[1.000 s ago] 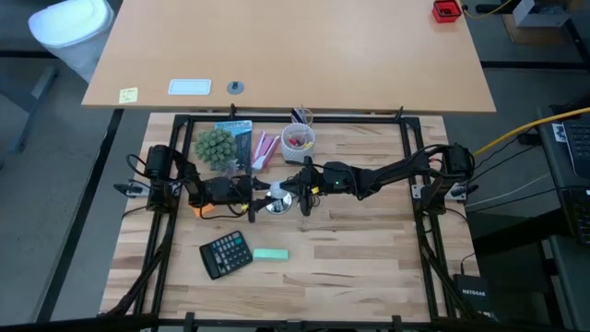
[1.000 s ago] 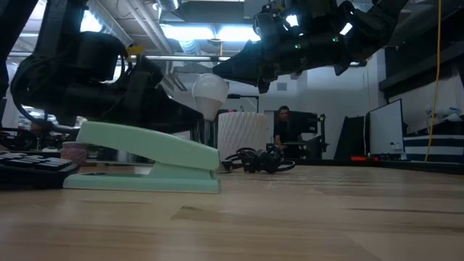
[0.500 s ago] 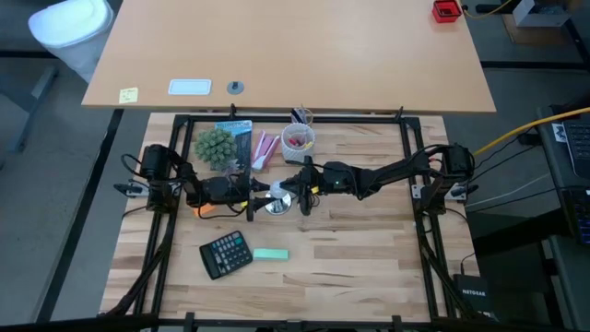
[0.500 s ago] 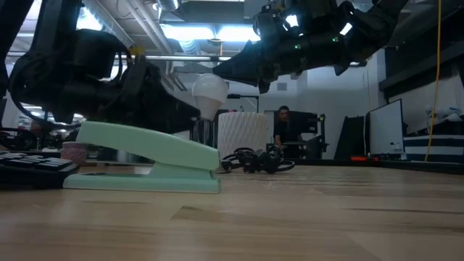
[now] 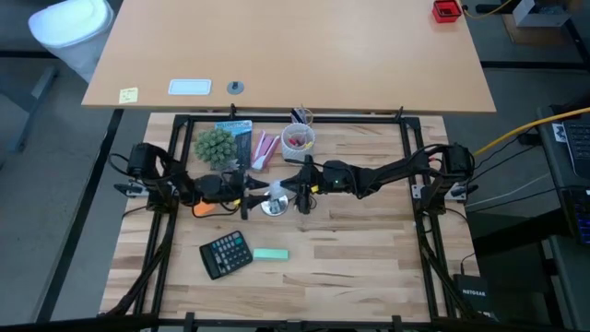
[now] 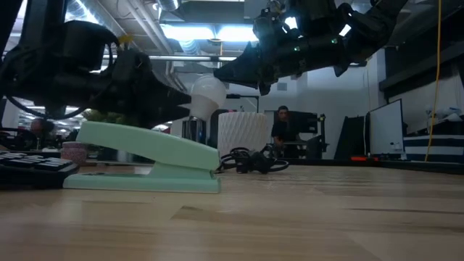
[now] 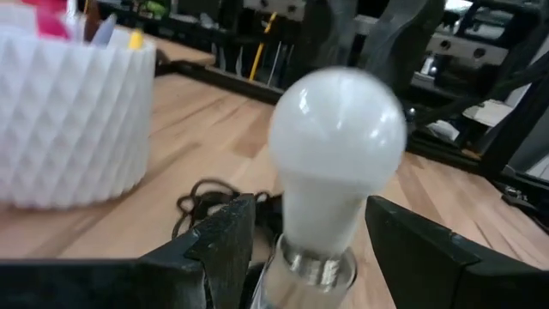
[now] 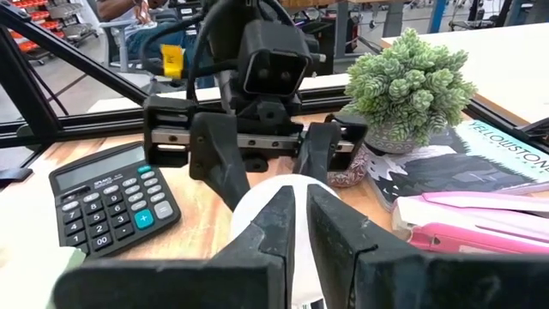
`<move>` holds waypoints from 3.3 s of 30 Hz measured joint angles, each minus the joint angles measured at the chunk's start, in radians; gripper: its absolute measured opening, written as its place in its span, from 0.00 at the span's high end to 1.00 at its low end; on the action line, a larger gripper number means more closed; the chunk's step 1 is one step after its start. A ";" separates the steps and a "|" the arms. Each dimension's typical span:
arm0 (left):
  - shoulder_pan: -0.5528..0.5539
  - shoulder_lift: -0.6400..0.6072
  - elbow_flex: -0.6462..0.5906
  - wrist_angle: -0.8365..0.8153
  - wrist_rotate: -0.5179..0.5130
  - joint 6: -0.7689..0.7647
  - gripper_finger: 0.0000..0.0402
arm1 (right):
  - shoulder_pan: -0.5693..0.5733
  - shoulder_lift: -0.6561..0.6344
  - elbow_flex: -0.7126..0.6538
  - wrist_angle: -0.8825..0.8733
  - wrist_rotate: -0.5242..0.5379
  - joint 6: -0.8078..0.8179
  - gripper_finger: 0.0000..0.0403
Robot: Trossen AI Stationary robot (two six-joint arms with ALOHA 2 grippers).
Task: Screw lightbulb
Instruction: Insert the lightbulb into the lamp
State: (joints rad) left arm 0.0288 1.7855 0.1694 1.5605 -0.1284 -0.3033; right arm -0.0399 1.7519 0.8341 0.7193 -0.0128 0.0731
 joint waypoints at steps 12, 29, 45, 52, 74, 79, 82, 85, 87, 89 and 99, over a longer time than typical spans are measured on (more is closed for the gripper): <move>-0.023 0.000 -0.062 -0.010 0.001 -0.012 0.47 | 0.000 0.000 0.000 0.002 -0.005 0.000 0.90; -0.023 0.001 0.038 -0.274 -0.017 -0.045 0.53 | 0.000 0.000 0.000 0.008 -0.003 0.000 0.90; -0.023 0.001 0.157 -0.416 -0.026 0.026 0.76 | 0.001 -0.001 0.002 0.006 -0.010 -0.002 0.90; -0.023 0.001 0.145 -0.420 -0.021 0.012 0.80 | 0.001 -0.002 0.002 -0.009 -0.011 -0.002 0.90; -0.107 -0.252 0.080 -0.348 -0.002 0.053 0.99 | 0.001 -0.002 0.002 -0.013 -0.014 -0.001 0.90; -0.111 -0.258 0.092 -0.351 -0.005 0.063 1.00 | 0.001 -0.002 0.002 -0.013 -0.014 -0.001 0.90; -0.111 -0.257 0.111 -0.359 -0.011 0.087 0.99 | 0.001 -0.002 0.002 -0.013 -0.014 -0.001 0.90; -0.110 -0.257 0.126 -0.391 -0.022 0.106 1.00 | 0.001 -0.002 0.002 -0.013 -0.014 -0.001 0.90; -0.110 -0.257 0.134 -0.422 -0.042 0.104 1.00 | 0.001 -0.001 0.002 -0.013 -0.014 -0.001 0.90; -0.109 -0.256 0.134 -0.435 -0.066 0.103 0.99 | 0.001 -0.001 0.002 -0.013 -0.014 -0.001 0.90; -0.110 -0.256 0.134 -0.448 -0.157 0.105 1.00 | 0.000 -0.001 0.001 -0.014 -0.008 -0.001 0.90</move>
State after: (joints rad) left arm -0.0811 1.5291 0.3038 1.1127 -0.2850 -0.1983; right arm -0.0399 1.7512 0.8349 0.7053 -0.0208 0.0720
